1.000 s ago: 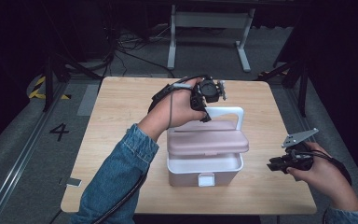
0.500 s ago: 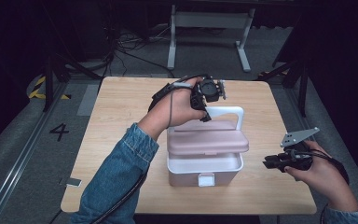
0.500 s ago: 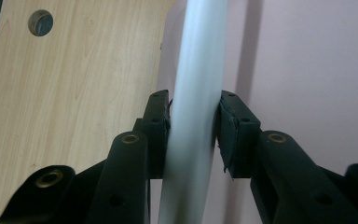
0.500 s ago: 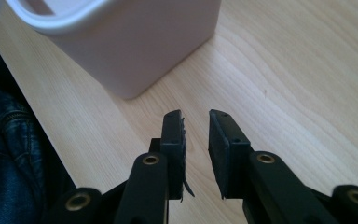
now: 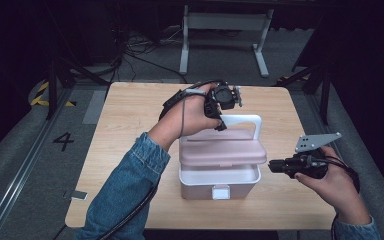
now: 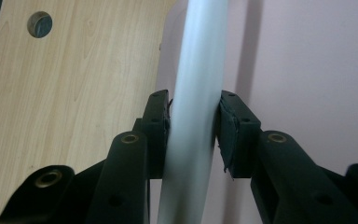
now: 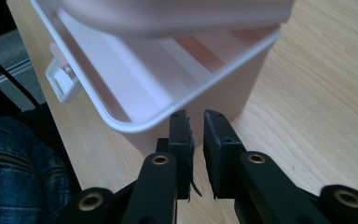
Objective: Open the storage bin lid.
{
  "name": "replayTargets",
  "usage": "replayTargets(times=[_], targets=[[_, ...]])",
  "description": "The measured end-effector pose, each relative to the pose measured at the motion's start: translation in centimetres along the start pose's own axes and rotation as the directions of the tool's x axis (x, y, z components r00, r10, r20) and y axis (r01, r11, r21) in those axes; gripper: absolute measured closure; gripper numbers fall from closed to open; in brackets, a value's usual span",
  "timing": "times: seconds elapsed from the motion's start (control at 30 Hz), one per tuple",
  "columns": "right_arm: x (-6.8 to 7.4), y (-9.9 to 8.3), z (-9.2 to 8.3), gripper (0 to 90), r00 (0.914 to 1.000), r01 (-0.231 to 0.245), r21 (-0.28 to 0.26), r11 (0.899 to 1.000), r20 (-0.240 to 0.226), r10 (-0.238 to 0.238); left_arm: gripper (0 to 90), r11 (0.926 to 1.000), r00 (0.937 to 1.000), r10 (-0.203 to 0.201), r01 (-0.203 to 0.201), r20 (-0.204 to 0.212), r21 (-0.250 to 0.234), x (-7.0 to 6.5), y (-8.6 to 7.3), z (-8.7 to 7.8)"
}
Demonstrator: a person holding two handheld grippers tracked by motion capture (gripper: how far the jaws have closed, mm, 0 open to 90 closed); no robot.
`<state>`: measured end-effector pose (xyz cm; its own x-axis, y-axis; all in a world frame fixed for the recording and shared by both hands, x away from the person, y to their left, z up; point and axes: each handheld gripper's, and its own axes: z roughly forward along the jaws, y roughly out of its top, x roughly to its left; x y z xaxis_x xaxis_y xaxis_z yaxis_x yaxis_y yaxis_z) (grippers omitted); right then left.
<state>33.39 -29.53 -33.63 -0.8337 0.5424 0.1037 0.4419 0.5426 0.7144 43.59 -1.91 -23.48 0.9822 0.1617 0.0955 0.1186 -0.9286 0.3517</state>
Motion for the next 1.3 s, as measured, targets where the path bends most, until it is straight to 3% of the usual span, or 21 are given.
replayTargets(times=[0.27,0.57,0.83,0.93,0.97,1.0,1.03,1.2,1.3], targets=[[0.5,1.2,1.0,87.7,0.9996,-0.003,-0.087,0.996,-0.030,0.000,67.4,0.9999,0.9999,-0.011,0.011,0.002,0.001,-0.1,0.0,0.2],[0.5,1.5,1.9,90.0,0.9990,-0.004,-0.122,0.993,-0.044,-0.001,66.7,0.9998,0.9998,-0.019,0.019,-0.001,-0.006,-0.2,-0.1,0.1],[0.4,1.5,1.8,90.0,0.9993,-0.004,-0.155,0.988,-0.039,-0.002,43.1,0.9979,0.9974,-0.053,0.052,-0.048,-0.040,0.1,-0.8,-0.5],[0.4,1.5,1.9,90.0,0.9993,-0.004,-0.166,0.986,-0.037,-0.002,38.1,0.9954,0.9947,-0.073,0.068,-0.073,-0.067,0.3,-1.6,-1.3],[0.4,1.5,1.9,90.0,0.9993,-0.006,-0.170,0.985,-0.037,-0.001,37.1,0.9903,0.9908,-0.111,0.103,-0.077,-0.093,0.2,-2.1,-1.6],[0.4,1.5,1.8,90.0,0.9994,-0.005,-0.177,0.984,-0.035,-0.001,36.9,0.9904,0.9904,-0.107,0.098,-0.087,-0.097,0.4,-2.4,-2.0],[0.4,1.5,1.8,90.0,0.9994,-0.002,-0.184,0.983,-0.033,-0.005,36.7,0.9875,0.9872,-0.131,0.121,-0.091,-0.101,0.3,-2.8,-2.4],[0.3,1.7,1.6,90.0,0.9996,-0.005,-0.205,0.979,-0.029,-0.001,36.6,0.9883,0.9802,-0.134,0.121,-0.146,-0.093,0.3,-4.3,-3.9],[0.3,1.9,1.4,90.0,0.9998,0.003,-0.217,0.976,-0.018,-0.007,36.5,0.9838,0.9740,-0.154,0.135,-0.167,-0.118,-0.1,-5.6,-5.2]])
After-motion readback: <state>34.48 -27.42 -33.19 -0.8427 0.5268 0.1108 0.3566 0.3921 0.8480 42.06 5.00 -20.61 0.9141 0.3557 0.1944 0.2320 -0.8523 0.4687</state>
